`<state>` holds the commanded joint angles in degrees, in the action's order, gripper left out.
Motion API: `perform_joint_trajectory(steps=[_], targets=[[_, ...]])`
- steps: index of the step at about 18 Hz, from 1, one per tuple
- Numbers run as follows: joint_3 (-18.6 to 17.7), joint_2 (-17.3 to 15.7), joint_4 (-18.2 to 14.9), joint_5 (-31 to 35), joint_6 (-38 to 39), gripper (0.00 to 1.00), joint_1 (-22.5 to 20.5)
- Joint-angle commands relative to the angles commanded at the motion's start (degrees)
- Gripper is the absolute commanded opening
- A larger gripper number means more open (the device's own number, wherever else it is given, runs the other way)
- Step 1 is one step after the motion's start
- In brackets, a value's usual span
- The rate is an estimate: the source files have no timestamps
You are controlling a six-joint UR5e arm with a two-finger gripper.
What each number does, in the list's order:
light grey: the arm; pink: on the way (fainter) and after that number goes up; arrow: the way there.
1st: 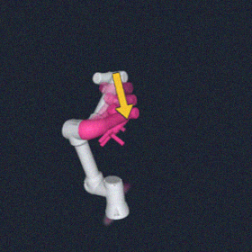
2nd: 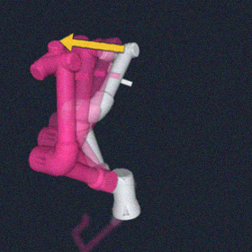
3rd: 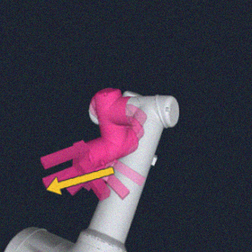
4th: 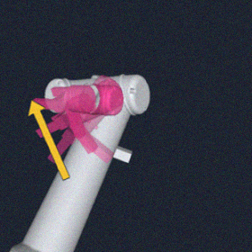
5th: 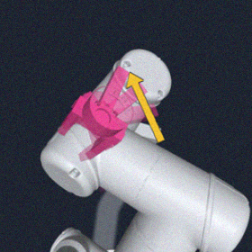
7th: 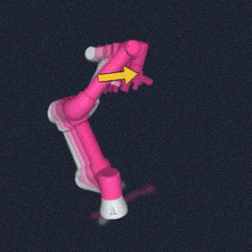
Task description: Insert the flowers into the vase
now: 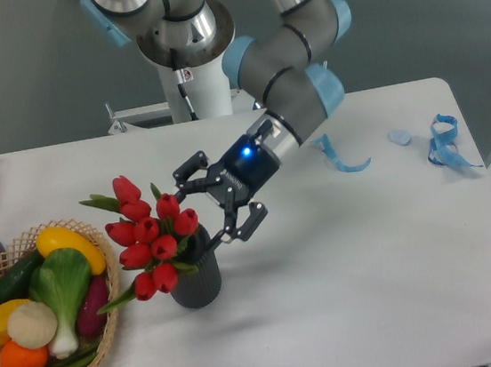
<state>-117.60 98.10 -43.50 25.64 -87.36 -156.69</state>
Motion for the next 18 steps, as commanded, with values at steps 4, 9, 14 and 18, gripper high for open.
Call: perform_joint_trajectory(steps=[4,9,14,18], targets=[[2.4,-4.1,-0.1,15.1,-0.1,1.00,-6.6],[12.4,-4.9,-4.5,23.9,1.9,1.00,-9.4],[23.6,-5.8,-18.4,33.6,-0.2,1.00,-12.3],[26.2,-6.8,-26.4,37.1,-14.5,1.00,-15.5]])
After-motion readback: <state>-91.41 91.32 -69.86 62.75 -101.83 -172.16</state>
